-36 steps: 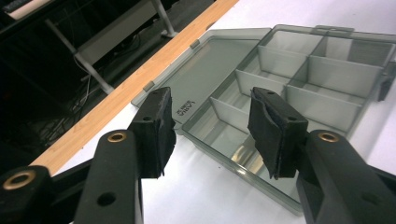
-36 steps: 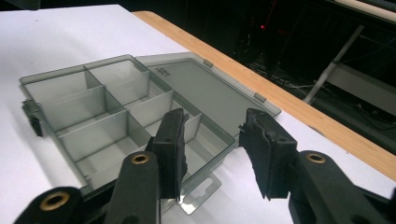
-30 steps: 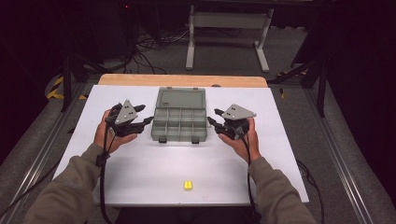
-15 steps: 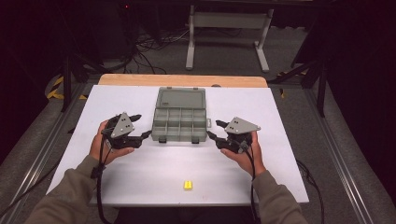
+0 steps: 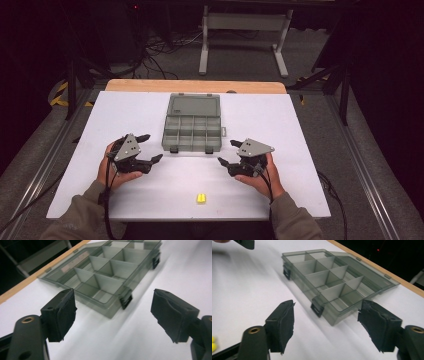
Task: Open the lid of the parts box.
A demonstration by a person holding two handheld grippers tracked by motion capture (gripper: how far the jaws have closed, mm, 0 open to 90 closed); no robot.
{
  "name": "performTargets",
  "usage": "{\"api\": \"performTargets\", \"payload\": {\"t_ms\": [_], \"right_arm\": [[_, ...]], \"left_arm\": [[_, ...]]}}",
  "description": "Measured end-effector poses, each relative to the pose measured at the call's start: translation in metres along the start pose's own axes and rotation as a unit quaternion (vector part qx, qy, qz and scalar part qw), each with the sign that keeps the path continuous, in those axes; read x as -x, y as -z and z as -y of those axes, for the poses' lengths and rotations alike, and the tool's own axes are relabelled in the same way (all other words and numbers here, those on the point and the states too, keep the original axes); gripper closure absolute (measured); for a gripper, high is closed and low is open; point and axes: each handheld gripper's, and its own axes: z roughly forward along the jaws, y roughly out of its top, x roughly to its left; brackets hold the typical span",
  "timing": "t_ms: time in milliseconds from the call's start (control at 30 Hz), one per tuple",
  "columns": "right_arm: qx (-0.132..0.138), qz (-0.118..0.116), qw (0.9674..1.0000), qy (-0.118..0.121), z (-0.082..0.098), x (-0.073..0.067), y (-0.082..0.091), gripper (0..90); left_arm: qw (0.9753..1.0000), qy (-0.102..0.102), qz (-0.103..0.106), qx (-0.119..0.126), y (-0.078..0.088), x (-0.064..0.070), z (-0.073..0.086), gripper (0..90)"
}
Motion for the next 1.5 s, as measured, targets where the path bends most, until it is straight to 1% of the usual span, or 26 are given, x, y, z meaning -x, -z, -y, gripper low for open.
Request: {"api": "performTargets", "payload": {"t_ms": [133, 233, 267, 300, 333, 367, 467, 567, 633, 700, 733, 800, 833, 900, 967, 1033, 1133, 1167, 1200, 1267, 1300, 1333, 1400, 1467, 1500], "right_arm": [[0.008, -0.013, 0.9998, -0.009, 0.003, -0.006, 0.004, 25.8], [0.006, -0.014, 0.9999, -0.007, 0.005, -0.008, 0.005, 25.1], [0.007, -0.020, 0.9998, -0.007, 0.007, -0.010, 0.006, 25.1], [0.005, -0.022, 0.9997, -0.007, 0.008, -0.011, 0.006, 25.1], [0.001, -0.025, 0.9997, -0.004, 0.009, -0.014, 0.005, 24.9], [-0.005, -0.031, 0.9995, 0.000, 0.011, -0.017, 0.005, 24.7], [-0.013, -0.038, 0.9992, 0.009, 0.014, -0.023, 0.004, 24.1], [-0.016, -0.049, 0.9986, 0.007, 0.016, -0.029, 0.004, 24.0], [-0.021, -0.057, 0.9981, 0.012, 0.018, -0.034, 0.004, 23.9], [-0.030, -0.058, 0.9976, 0.020, 0.020, -0.039, 0.003, 23.5], [-0.031, -0.063, 0.9973, 0.021, 0.021, -0.040, 0.003, 23.5], [-0.033, -0.069, 0.9969, 0.020, 0.022, -0.042, 0.002, 23.5], [-0.035, -0.072, 0.9965, 0.021, 0.023, -0.044, 0.002, 23.5], [-0.036, -0.082, 0.9957, 0.024, 0.023, -0.047, 0.001, 23.7], [-0.037, -0.091, 0.9948, 0.027, 0.023, -0.048, 0.001, 24.0], [-0.037, -0.095, 0.9944, 0.026, 0.024, -0.050, 0.001, 24.0], [-0.038, -0.121, 0.9914, 0.030, 0.024, -0.055, -0.001, 24.2], [-0.040, -0.126, 0.9908, 0.031, 0.024, -0.056, -0.001, 24.6], [-0.043, -0.126, 0.9906, 0.033, 0.024, -0.059, -0.001, 24.6], [-0.047, -0.143, 0.9880, 0.036, 0.024, -0.064, -0.002, 24.9], [-0.051, -0.152, 0.9863, 0.041, 0.025, -0.066, -0.002, 24.9], [-0.055, -0.165, 0.9838, 0.044, 0.025, -0.069, -0.004, 25.4], [-0.066, -0.189, 0.9780, 0.059, 0.026, -0.073, -0.008, 27.3], [-0.074, -0.203, 0.9738, 0.070, 0.027, -0.075, -0.011, 30.1], [-0.077, -0.207, 0.9727, 0.071, 0.026, -0.076, -0.013, 30.9]], "left_arm": [[1.0000, -0.003, 0.008, -0.001, 0.002, 0.005, 0.006, 19.0], [0.9999, -0.005, 0.012, -0.001, 0.004, 0.008, 0.008, 17.8], [0.9999, -0.006, 0.012, 0.000, 0.004, 0.010, 0.009, 17.7], [0.9999, -0.012, 0.012, -0.002, 0.006, 0.012, 0.010, 17.2], [0.9999, -0.011, 0.013, -0.002, 0.006, 0.013, 0.011, 16.1], [0.9998, -0.014, 0.015, -0.001, 0.008, 0.015, 0.012, 15.9], [0.9997, -0.019, 0.014, -0.001, 0.012, 0.019, 0.016, 14.5], [0.9996, -0.025, 0.011, -0.003, 0.016, 0.023, 0.020, 13.2], [0.9995, -0.026, 0.015, -0.006, 0.017, 0.026, 0.023, 12.5], [0.9995, -0.029, 0.012, -0.009, 0.019, 0.028, 0.026, 10.9], [0.9995, -0.029, 0.012, -0.009, 0.019, 0.028, 0.026, 10.6], [0.9992, -0.033, 0.013, -0.018, 0.020, 0.030, 0.030, 10.5], [0.9993, -0.028, 0.016, -0.018, 0.020, 0.031, 0.032, 10.4], [0.9994, -0.025, 0.017, -0.018, 0.022, 0.032, 0.034, 10.3], [0.9995, -0.019, 0.023, -0.014, 0.025, 0.033, 0.036, 10.3], [0.9994, -0.019, 0.025, -0.014, 0.028, 0.034, 0.038, 10.3], [0.9994, -0.012, 0.028, -0.014, 0.033, 0.037, 0.043, 10.4], [0.9994, -0.014, 0.027, -0.016, 0.035, 0.038, 0.044, 10.5], [0.9994, -0.013, 0.027, -0.015, 0.037, 0.039, 0.045, 10.4], [0.9994, -0.013, 0.028, -0.013, 0.040, 0.040, 0.046, 10.5], [0.9995, -0.011, 0.029, -0.011, 0.040, 0.040, 0.046, 10.5], [0.9995, -0.013, 0.028, -0.008, 0.041, 0.038, 0.045, 10.4], [0.9995, -0.012, 0.028, -0.003, 0.041, 0.036, 0.044, 10.4], [0.9995, -0.012, 0.029, -0.002, 0.040, 0.035, 0.044, 10.4], [0.9994, -0.007, 0.033, 0.001, 0.041, 0.035, 0.045, 10.4]]}}
